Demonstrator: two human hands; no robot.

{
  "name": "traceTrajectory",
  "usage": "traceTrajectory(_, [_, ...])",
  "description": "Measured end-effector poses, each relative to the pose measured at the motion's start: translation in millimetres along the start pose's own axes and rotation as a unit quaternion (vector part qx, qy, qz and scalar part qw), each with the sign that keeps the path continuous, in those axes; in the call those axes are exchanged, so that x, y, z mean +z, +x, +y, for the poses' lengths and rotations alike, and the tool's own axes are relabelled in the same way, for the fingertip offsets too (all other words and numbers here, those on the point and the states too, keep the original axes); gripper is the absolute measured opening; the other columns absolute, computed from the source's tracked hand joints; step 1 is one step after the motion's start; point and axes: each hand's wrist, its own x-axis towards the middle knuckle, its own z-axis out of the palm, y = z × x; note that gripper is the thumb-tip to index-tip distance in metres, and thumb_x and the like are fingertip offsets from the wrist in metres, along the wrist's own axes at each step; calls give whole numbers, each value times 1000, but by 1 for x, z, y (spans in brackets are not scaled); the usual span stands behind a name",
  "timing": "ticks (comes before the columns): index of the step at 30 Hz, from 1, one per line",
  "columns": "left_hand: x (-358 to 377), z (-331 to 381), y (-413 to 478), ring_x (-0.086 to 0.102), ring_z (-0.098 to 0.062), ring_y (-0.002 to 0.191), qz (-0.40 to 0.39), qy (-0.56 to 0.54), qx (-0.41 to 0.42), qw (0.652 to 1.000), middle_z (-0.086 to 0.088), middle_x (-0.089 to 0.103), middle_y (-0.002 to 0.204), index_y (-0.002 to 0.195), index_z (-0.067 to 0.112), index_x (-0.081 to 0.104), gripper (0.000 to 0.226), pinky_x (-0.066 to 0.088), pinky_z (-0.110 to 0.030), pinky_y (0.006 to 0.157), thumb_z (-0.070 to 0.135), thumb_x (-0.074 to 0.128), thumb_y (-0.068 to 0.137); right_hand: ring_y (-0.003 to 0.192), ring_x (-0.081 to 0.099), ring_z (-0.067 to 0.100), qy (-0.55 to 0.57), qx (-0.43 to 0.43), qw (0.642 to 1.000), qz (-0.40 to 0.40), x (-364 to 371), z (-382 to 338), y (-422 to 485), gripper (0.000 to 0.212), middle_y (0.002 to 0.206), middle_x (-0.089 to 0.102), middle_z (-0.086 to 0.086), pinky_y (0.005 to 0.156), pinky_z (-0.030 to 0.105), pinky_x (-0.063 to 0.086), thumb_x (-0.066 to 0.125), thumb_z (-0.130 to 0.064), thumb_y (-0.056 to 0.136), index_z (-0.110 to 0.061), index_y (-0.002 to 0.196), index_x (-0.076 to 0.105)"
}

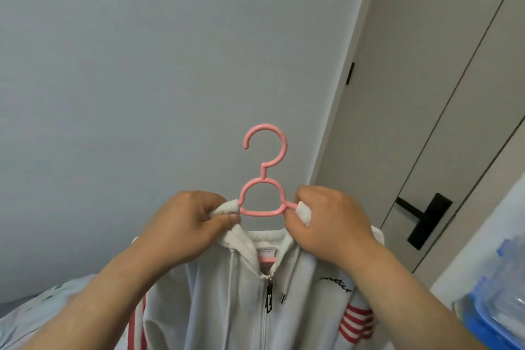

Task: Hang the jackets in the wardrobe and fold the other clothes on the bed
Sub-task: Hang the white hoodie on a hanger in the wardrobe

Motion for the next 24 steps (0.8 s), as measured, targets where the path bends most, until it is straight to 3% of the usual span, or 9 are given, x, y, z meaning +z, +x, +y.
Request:
traceTrajectory(3, [9, -1, 32, 60, -9, 64, -32, -14, 29, 999, 12, 64, 65, 71, 27, 70, 28, 50, -37, 61, 51, 56, 73, 59, 41, 24, 26, 55, 998, -19, 1, 18, 2, 38, 57, 40, -8, 47, 30, 25, 45, -57, 76, -24, 63, 33])
traceTrajectory(7, [30, 11, 55, 60, -10, 65, -55, -22, 86, 995, 10, 64, 65, 72, 26, 71, 29, 49, -36, 60, 50, 56, 74, 62, 48, 26, 40, 104, 994, -18, -10, 38, -16, 38, 60, 47, -5, 53, 35, 37, 53, -54, 82, -18, 70, 47])
traceTrajectory(13, [62, 31, 65, 57, -12, 65, -100, -41, 138, 985, 11, 62, 65, 68, 25, 69, 28, 46, -33, 56, 50, 58, 74, 59, 39, 16, 62, 143, 987, -24, -26, 59, -58, 38, 60, 39, -5, 51, 25, 25, 57, -52, 89, -30, 65, 37])
traceTrajectory(18, [87, 36, 61, 54, -11, 56, -153, -88, 121, 977, 2, 61, 60, 66, 19, 68, 38, 41, -25, 53, 56, 60, 69, 65, 45, 11, 95, 195, 973, -83, -31, 78, -98, 32, 68, 47, -9, 54, 25, 30, 39, -68, 81, -40, 68, 38])
traceTrajectory(21, [105, 43, 57, 47, -5, 51, -192, -88, 102, 972, -5, 59, 61, 65, 14, 67, 29, 38, -24, 50, 41, 69, 76, 62, 43, 12, 99, 205, 970, -91, -26, 85, -114, 36, 63, 44, -5, 55, 30, 34, 44, -59, 88, -31, 66, 36])
traceTrajectory(24, [120, 49, 54, 45, -4, 50, -202, -104, 106, 968, -7, 59, 61, 65, 15, 67, 27, 36, -22, 49, 40, 68, 73, 59, 41, 13, 104, 228, 966, -68, -24, 90, -128, 44, 60, 43, -4, 55, 35, 36, 40, -64, 84, -24, 66, 40])
